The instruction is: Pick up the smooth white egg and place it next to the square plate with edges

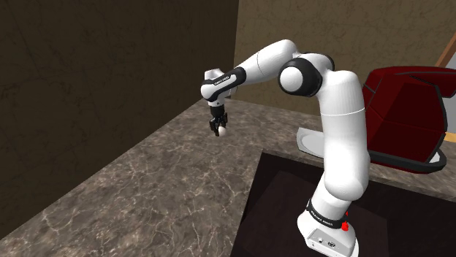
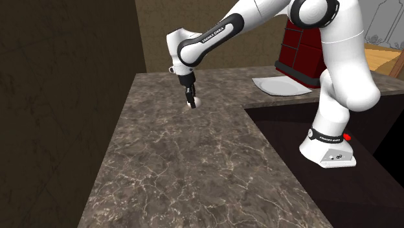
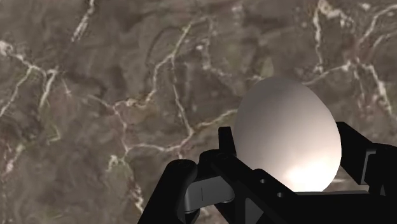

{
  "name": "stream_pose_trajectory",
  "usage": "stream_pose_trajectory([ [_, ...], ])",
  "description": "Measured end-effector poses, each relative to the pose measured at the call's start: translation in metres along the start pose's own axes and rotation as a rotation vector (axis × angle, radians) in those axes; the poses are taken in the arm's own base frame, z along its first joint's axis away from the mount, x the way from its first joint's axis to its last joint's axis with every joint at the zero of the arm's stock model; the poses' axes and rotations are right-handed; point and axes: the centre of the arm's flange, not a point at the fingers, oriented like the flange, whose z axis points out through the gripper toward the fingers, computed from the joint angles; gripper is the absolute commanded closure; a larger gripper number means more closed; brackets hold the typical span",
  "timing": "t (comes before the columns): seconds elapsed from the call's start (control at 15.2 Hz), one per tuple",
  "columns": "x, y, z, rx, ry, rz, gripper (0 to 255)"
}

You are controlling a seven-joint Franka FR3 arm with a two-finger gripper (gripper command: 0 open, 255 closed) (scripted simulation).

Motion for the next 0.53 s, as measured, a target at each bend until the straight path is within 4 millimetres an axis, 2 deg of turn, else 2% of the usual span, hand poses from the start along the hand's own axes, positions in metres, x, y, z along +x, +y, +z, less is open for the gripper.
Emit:
stream_pose_trajectory([
  [0.4,0.0,0.0,0.0,0.0,0.0,0.0,255],
  [0.53,-0.0015,-0.0003,-0.006,0.0,-0.001,0.0,255],
])
